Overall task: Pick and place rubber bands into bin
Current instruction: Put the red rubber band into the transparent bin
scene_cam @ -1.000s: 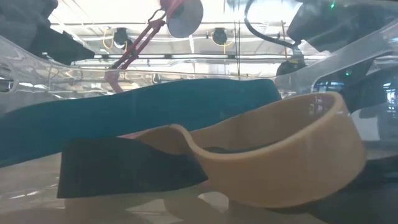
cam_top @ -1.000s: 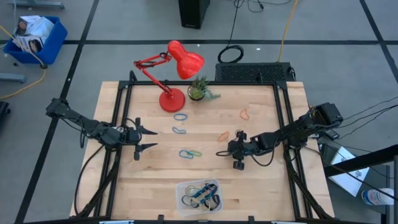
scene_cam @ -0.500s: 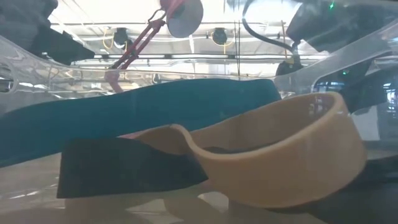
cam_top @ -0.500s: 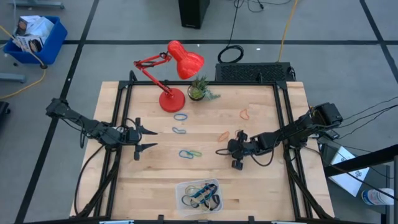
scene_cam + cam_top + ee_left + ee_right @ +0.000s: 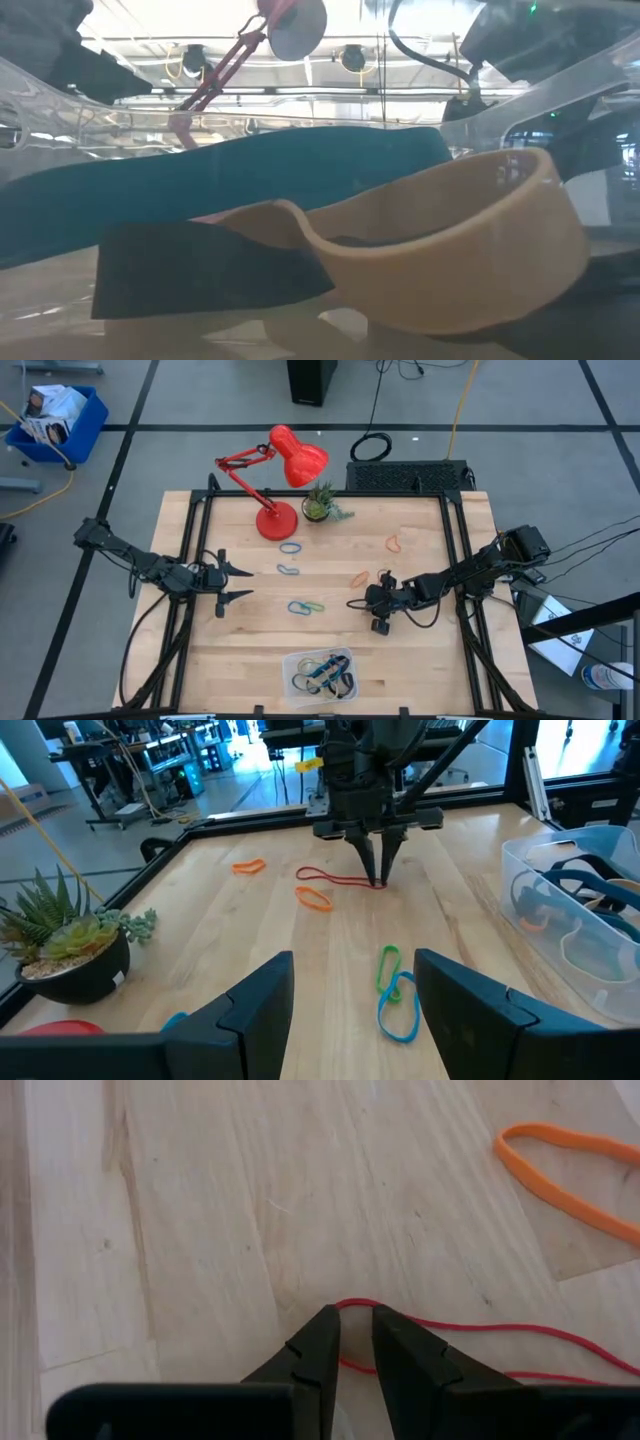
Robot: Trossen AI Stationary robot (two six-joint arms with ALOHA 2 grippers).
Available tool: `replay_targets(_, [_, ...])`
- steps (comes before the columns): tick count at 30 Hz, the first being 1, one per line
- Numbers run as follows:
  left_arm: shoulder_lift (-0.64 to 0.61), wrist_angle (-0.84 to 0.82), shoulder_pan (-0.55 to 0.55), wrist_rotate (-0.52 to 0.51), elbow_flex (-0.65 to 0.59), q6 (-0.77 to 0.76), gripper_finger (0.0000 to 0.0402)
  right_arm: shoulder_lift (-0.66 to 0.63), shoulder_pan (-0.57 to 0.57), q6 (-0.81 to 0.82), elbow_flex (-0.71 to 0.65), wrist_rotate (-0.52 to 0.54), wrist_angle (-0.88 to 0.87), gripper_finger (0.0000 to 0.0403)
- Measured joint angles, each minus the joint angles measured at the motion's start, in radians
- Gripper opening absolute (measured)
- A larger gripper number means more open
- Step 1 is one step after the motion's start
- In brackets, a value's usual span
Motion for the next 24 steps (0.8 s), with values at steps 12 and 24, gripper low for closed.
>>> replay_targets(12, [0.0,0.0,0.0,0.0,0.0,0.0,0.0214,0.0,0.0,-0.098,0.0,-0.001,-0.008,0.0059])
replay_targets(24, [0.0,0.0,0.0,0.0,0.0,0.001,0.0214,-0.001,0.001,-0.104,0.0,-0.001,-0.01,0.0059])
